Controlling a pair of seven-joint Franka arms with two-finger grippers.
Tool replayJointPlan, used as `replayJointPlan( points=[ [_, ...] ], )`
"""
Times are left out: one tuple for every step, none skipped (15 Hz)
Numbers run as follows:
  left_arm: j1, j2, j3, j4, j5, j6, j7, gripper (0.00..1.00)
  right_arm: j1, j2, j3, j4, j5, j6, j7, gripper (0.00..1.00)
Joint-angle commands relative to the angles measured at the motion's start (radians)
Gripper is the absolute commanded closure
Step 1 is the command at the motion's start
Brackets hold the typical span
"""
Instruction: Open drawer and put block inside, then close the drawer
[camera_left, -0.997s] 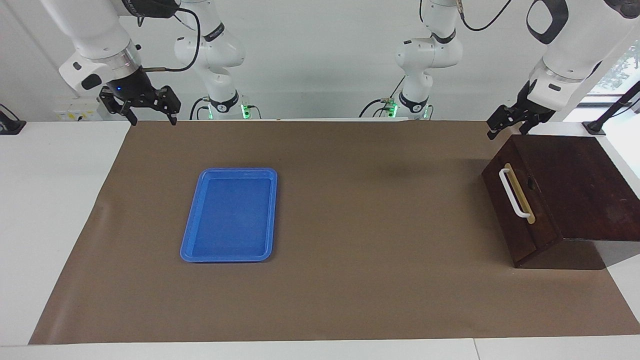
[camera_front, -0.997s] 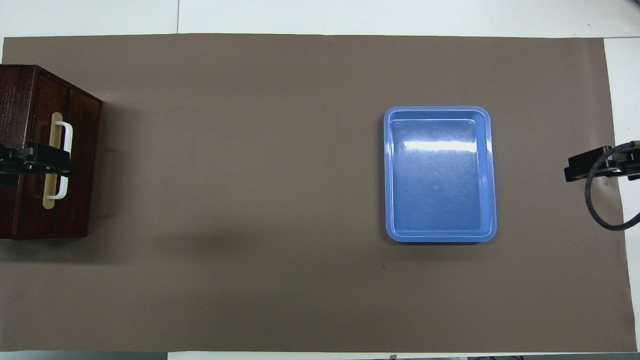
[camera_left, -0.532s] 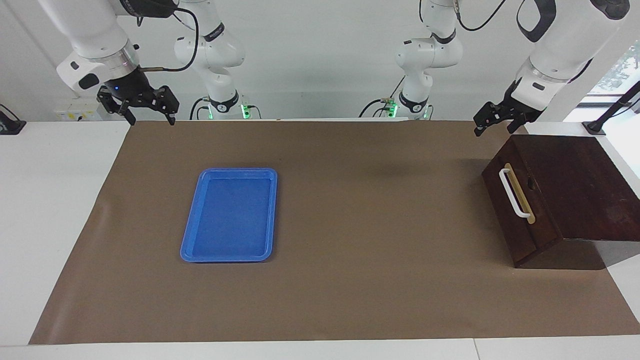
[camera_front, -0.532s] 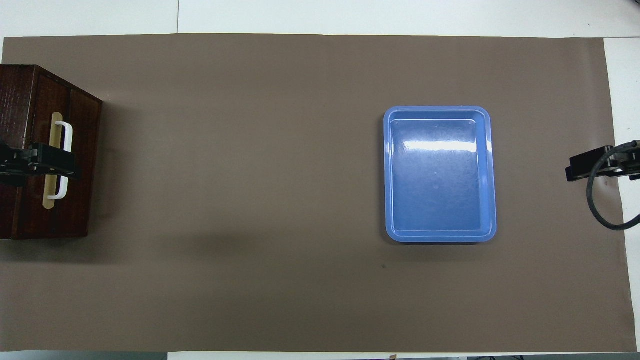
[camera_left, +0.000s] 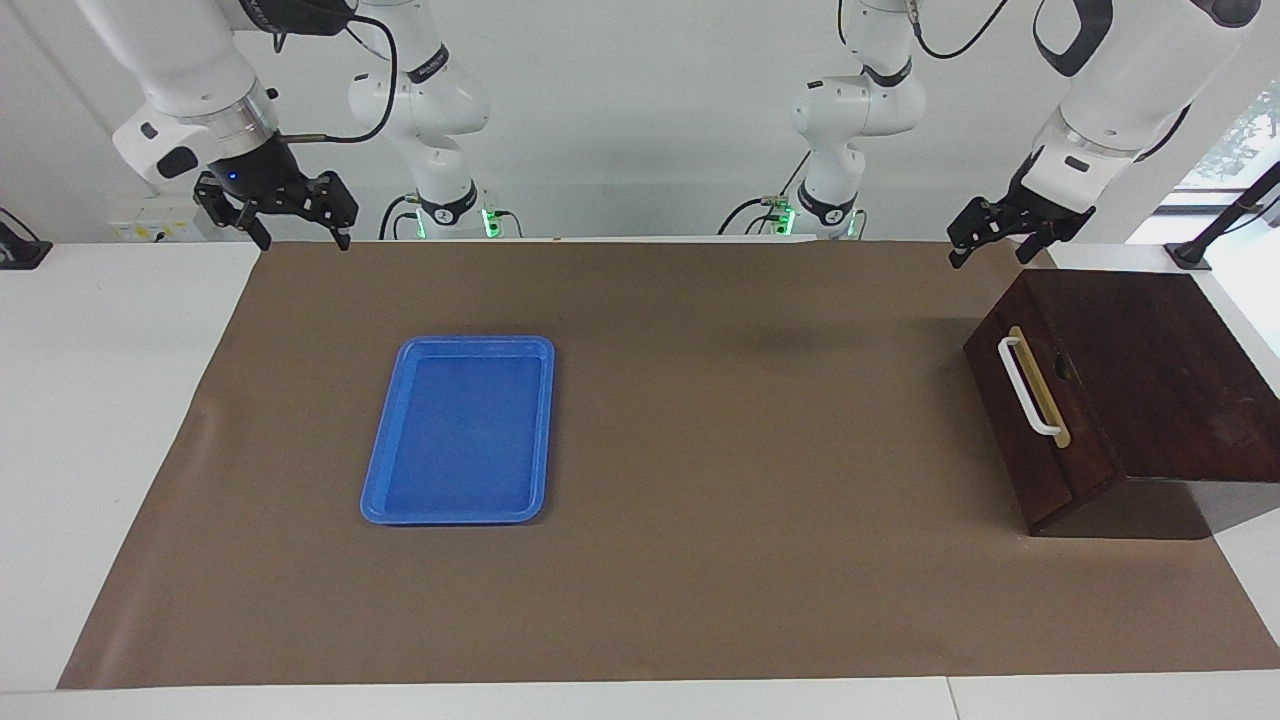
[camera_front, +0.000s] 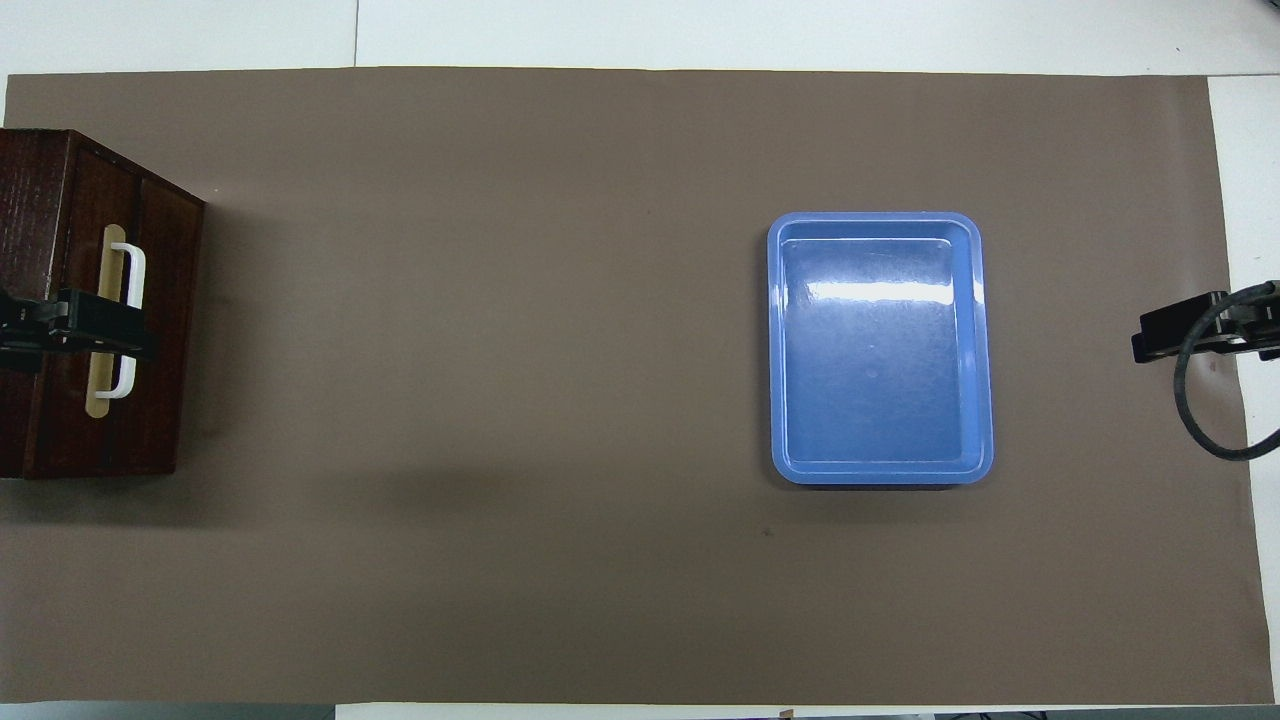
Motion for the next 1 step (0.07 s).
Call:
replayJointPlan(
  points=[
    [0.017, -0.013, -0.007, 0.006, -0.017, -0.013, 0.02, 0.0, -0.02, -0.004, 0.008, 0.006, 0.022, -0.004, -0.022, 0.0]
  ],
)
